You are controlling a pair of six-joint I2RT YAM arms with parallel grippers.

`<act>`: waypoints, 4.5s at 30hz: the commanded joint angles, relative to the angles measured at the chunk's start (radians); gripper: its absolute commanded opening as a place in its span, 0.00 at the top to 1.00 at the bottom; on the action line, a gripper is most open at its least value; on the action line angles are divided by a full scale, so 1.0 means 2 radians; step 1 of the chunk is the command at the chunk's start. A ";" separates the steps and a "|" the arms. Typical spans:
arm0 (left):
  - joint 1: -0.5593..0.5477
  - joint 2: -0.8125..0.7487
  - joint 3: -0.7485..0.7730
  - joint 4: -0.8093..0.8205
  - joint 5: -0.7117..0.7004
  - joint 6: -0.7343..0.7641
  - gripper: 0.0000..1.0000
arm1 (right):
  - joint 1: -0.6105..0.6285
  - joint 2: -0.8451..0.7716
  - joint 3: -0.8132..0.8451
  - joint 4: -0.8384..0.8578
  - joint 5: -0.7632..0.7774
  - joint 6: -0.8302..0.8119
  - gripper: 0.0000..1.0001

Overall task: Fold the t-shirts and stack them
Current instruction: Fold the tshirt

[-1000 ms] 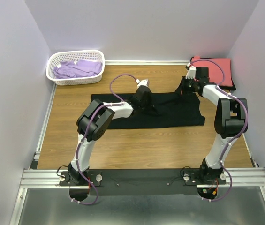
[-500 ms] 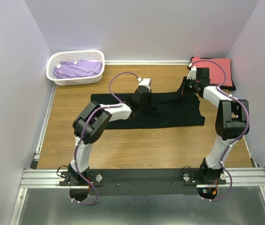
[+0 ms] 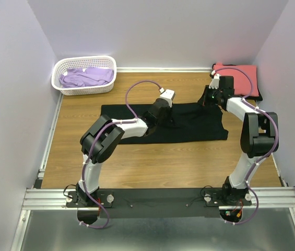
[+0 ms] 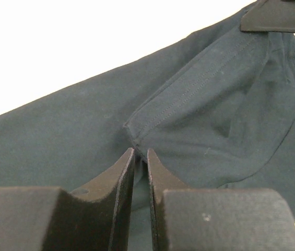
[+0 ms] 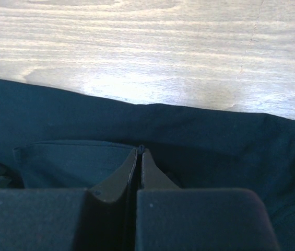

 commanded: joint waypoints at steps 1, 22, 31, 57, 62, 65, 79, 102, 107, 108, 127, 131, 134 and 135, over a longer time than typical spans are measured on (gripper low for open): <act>-0.003 -0.017 -0.004 0.017 -0.019 0.004 0.76 | -0.002 -0.012 -0.006 0.018 0.006 0.003 0.91; 0.009 0.014 0.042 -0.056 0.004 -0.133 0.22 | -0.002 0.055 0.045 0.034 -0.039 -0.015 0.89; 0.011 0.024 0.049 -0.064 0.003 -0.143 0.29 | -0.001 0.093 0.067 0.046 -0.057 -0.024 0.88; 0.017 0.100 0.138 -0.129 0.008 -0.186 0.52 | 0.000 -0.022 -0.005 0.047 0.028 0.007 0.32; 0.017 0.109 0.152 -0.151 -0.006 -0.193 0.53 | 0.000 -0.034 -0.027 0.048 0.041 0.020 0.32; 0.017 0.113 0.155 -0.160 -0.019 -0.196 0.53 | 0.000 -0.036 -0.041 0.048 0.043 0.020 0.32; 0.018 0.080 0.140 -0.180 -0.055 -0.208 0.86 | -0.001 -0.031 -0.070 0.077 0.060 0.039 0.33; 0.018 0.021 0.078 -0.180 -0.110 -0.271 0.85 | -0.008 -0.014 -0.098 0.078 0.082 0.060 0.43; 0.018 0.018 0.064 -0.187 -0.115 -0.295 0.85 | -0.010 -0.014 -0.100 0.078 0.090 0.060 0.44; 0.018 0.014 0.061 -0.189 -0.117 -0.300 0.85 | -0.010 -0.015 -0.100 0.077 0.096 0.062 0.44; 0.021 -0.042 0.040 -0.208 -0.181 -0.294 0.20 | -0.011 -0.065 -0.105 0.058 0.083 0.095 0.42; 0.029 -0.101 0.018 -0.229 -0.215 -0.280 0.20 | -0.011 -0.103 -0.134 0.054 0.060 0.142 0.42; 0.063 -0.166 -0.037 -0.275 -0.227 -0.279 0.25 | -0.003 -0.150 -0.179 0.054 -0.002 0.188 0.42; 0.073 -0.175 -0.052 -0.277 -0.221 -0.282 0.26 | -0.003 -0.156 -0.188 0.054 -0.006 0.194 0.42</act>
